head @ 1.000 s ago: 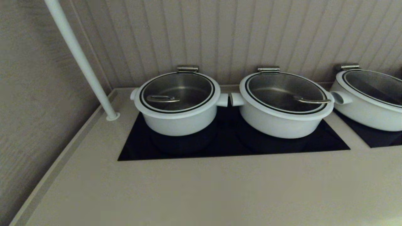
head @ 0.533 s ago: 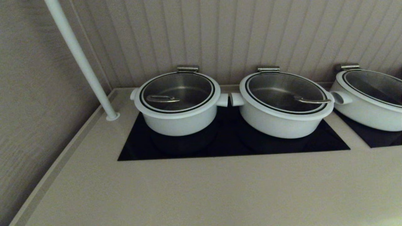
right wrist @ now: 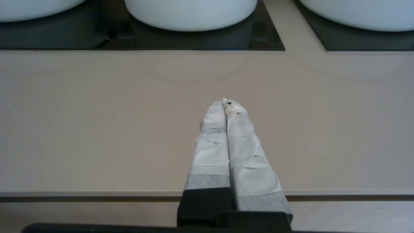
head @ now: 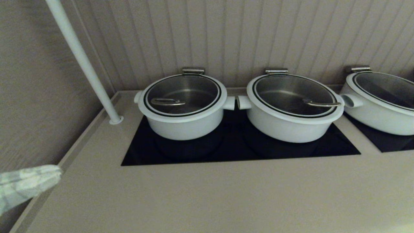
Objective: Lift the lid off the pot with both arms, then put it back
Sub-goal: Open the food pot lid a small opening with the left arm
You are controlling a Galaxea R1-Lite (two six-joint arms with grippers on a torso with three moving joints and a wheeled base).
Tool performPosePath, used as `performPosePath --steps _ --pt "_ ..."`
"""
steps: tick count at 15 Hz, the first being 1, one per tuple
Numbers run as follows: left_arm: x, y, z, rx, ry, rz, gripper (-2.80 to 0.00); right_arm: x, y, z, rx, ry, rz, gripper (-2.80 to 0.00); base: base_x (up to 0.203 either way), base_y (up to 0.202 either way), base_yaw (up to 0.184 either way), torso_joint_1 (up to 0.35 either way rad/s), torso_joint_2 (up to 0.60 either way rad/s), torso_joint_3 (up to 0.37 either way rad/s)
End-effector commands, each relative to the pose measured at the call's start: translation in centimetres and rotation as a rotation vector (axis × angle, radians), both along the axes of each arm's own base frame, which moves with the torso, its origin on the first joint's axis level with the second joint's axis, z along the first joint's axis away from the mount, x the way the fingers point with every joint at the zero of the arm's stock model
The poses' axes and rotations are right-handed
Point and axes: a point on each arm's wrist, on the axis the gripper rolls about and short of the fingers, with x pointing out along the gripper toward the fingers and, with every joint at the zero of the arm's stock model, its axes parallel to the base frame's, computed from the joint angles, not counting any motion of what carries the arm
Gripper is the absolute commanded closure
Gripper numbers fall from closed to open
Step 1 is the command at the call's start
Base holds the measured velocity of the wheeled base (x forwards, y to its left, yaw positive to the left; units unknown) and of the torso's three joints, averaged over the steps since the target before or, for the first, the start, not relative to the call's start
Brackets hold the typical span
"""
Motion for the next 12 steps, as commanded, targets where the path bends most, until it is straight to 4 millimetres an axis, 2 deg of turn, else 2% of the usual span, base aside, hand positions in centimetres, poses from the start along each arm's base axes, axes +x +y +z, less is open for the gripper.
performPosePath --steps 1,6,10,12 --pt "1.2 -0.7 -0.7 0.021 0.087 -0.063 0.00 0.0 0.0 0.0 0.000 0.001 0.001 0.00 0.000 0.000 0.000 0.000 0.00 0.000" --pt "3.5 -2.6 -1.7 0.082 0.178 -0.170 0.00 0.0 0.0 0.0 0.000 0.001 0.001 0.00 0.000 0.000 0.000 0.000 0.00 0.000" --pt "7.6 -4.9 -2.7 0.139 0.180 -0.164 0.00 0.0 0.0 0.0 0.000 0.001 0.001 0.00 0.000 0.000 0.000 0.000 0.00 0.000" --pt "9.7 -7.0 -3.0 0.167 0.146 -0.132 0.00 0.0 0.0 0.0 0.000 0.001 0.001 0.00 0.000 0.000 0.000 0.000 0.00 0.000"
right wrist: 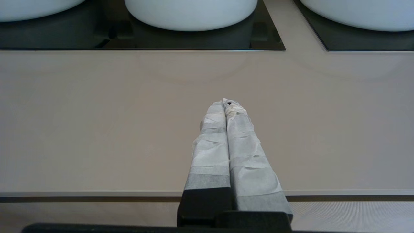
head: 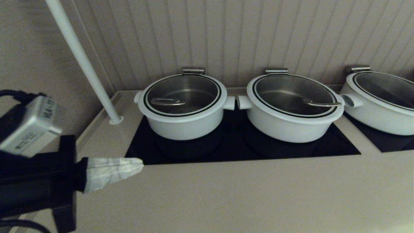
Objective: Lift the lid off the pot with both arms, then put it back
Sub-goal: Open the food pot lid a small opening with the left arm
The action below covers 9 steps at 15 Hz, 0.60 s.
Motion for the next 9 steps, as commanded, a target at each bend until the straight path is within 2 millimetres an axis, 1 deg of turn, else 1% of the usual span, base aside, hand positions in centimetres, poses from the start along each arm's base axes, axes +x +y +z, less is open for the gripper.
performPosePath --steps 1,4,9 --pt "2.9 -2.8 -1.3 0.051 0.022 0.018 0.00 0.0 0.0 0.0 0.000 0.001 0.001 0.00 0.000 0.000 0.000 0.000 0.00 0.000" --pt "4.5 -4.1 -1.9 0.060 0.016 0.039 0.00 0.0 0.0 0.0 0.000 0.001 0.001 0.00 0.000 0.000 0.000 0.000 0.00 0.000" --pt "6.6 -5.1 -2.1 0.045 0.019 0.176 0.00 0.0 0.0 0.0 0.000 0.001 0.001 0.00 0.000 0.000 0.000 0.000 0.00 0.000"
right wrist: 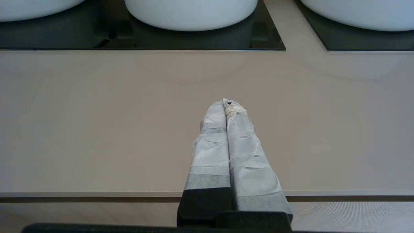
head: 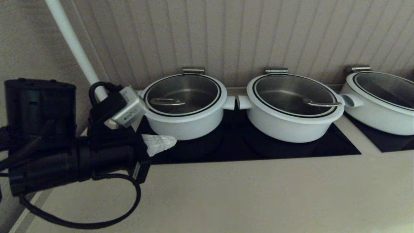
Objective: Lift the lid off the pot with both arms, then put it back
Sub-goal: Open the food pot lid a small opening with the left arm
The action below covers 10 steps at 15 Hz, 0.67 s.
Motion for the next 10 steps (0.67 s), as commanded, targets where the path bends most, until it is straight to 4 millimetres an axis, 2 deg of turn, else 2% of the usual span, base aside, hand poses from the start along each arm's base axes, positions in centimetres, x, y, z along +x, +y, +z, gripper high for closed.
performPosePath --steps 1,10 --pt "1.0 -0.6 -0.8 0.007 0.020 0.015 0.00 0.0 0.0 0.0 -0.001 0.001 0.001 0.00 0.000 0.000 0.000 0.000 0.00 0.000" --pt "3.7 -1.8 -2.2 0.036 -0.016 0.149 0.00 0.0 0.0 0.0 -0.001 0.001 0.001 0.00 0.000 0.000 0.000 0.000 0.00 0.000"
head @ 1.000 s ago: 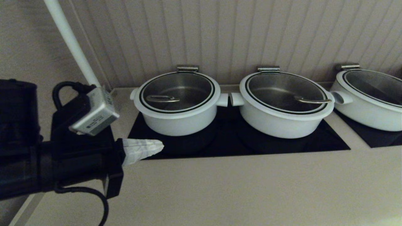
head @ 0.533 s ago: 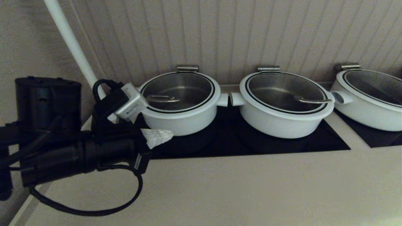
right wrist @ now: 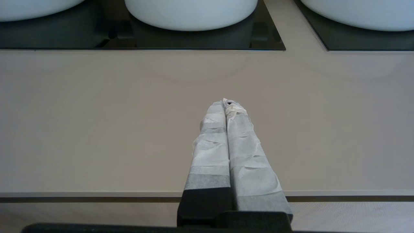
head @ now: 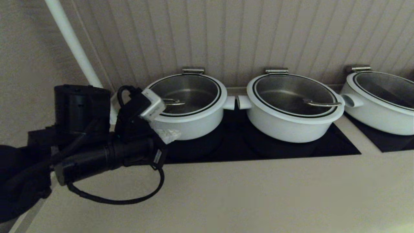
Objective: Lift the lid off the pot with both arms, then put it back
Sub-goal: Open the food pot lid a small opening with the left arm
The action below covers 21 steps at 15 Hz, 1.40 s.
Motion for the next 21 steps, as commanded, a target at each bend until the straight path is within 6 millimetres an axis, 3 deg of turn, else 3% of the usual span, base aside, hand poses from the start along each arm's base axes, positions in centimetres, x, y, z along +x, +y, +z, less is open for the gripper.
performPosePath --steps 1,16,21 --pt "0.6 -0.3 -0.5 0.010 0.007 0.009 0.00 0.0 0.0 0.0 0.000 0.001 0.001 0.00 0.000 0.000 0.000 0.000 0.00 0.000" --pt "4.4 -2.1 -1.7 0.013 -0.077 0.145 0.00 0.0 0.0 0.0 0.000 0.001 0.001 0.00 0.000 0.000 0.000 0.000 0.00 0.000" --pt "6.5 -1.6 -2.1 -0.006 -0.135 0.217 0.00 0.0 0.0 0.0 0.000 0.001 0.001 0.00 0.000 0.000 0.000 0.000 0.00 0.000"
